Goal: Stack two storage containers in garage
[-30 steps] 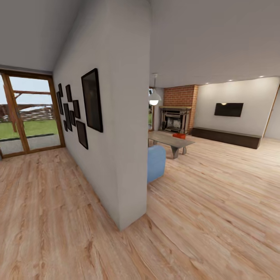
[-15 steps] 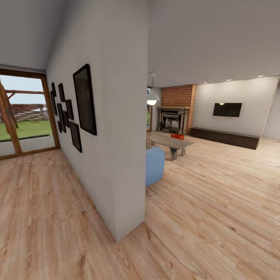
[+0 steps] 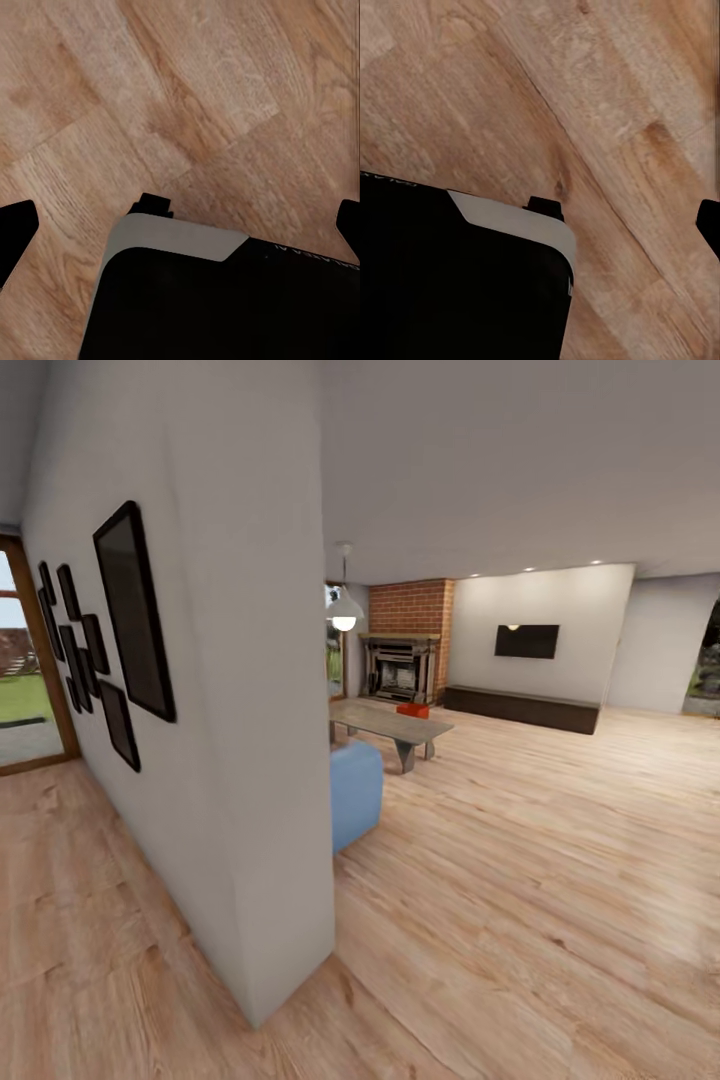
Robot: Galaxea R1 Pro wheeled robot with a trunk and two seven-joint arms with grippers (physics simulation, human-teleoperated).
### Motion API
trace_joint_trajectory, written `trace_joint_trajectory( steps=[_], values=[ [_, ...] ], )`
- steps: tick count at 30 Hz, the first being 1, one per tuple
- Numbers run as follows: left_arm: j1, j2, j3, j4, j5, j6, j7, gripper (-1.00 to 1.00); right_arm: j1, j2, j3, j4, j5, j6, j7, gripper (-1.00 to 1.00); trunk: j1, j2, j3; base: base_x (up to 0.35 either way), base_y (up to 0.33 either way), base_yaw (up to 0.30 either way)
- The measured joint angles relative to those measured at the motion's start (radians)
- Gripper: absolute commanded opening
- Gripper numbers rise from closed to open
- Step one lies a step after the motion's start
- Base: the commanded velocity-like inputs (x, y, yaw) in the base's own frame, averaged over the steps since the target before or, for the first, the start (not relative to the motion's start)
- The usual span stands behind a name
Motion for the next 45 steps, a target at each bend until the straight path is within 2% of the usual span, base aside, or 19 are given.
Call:
trace_joint_trajectory(
  steps=[45],
  values=[
    [0.0, 0.001, 0.0, 0.0, -0.003, -0.002, 0.0, 1.0, 0.0, 0.001, 0.0, 0.0, -0.001, 0.005, 0.002, 1.0, 0.001, 0.0, 0.0, 0.016, 0.0, -0.3]
  ],
)
